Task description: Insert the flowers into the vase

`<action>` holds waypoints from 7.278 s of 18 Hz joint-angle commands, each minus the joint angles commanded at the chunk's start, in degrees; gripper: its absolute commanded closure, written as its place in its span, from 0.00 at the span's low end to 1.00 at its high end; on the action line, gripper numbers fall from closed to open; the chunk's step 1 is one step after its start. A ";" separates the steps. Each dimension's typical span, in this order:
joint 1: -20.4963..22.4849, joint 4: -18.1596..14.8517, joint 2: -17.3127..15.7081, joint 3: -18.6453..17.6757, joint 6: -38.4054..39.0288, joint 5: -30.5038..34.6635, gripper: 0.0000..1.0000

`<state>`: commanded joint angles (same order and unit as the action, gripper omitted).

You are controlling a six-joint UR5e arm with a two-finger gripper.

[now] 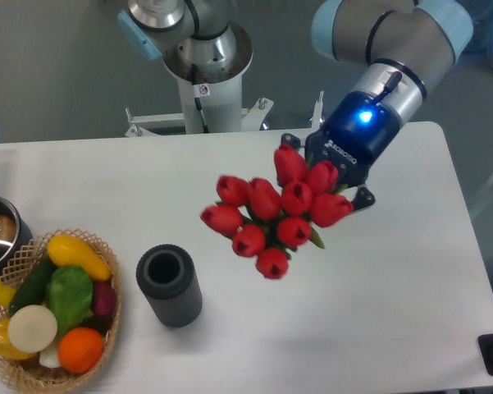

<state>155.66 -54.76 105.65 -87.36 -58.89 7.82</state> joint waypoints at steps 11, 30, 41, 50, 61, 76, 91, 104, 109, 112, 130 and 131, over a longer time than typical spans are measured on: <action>-4.75 0.09 -1.50 -4.91 0.09 -1.40 0.91; -7.56 0.18 -0.62 -8.61 -2.46 -2.64 0.90; -8.35 2.28 1.93 -10.02 -3.95 -1.94 0.89; -8.70 2.90 2.46 -13.44 -7.99 -1.76 0.89; -8.79 2.81 2.63 -15.99 -10.28 -1.41 0.88; -9.67 2.90 5.18 -18.46 -15.73 1.32 0.85; -9.76 2.90 5.09 -20.13 -15.82 3.51 0.44; -7.65 2.90 4.83 -20.21 -15.73 3.60 0.00; -5.81 2.90 4.48 -20.13 -15.73 3.69 0.00; -4.32 2.90 3.43 -19.78 -15.82 3.78 0.00; -1.15 2.81 -5.45 -12.30 -14.33 50.94 0.00; -1.15 2.81 -5.45 -12.30 -14.24 54.19 0.00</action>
<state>154.51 -51.94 100.20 -99.67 -73.13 62.02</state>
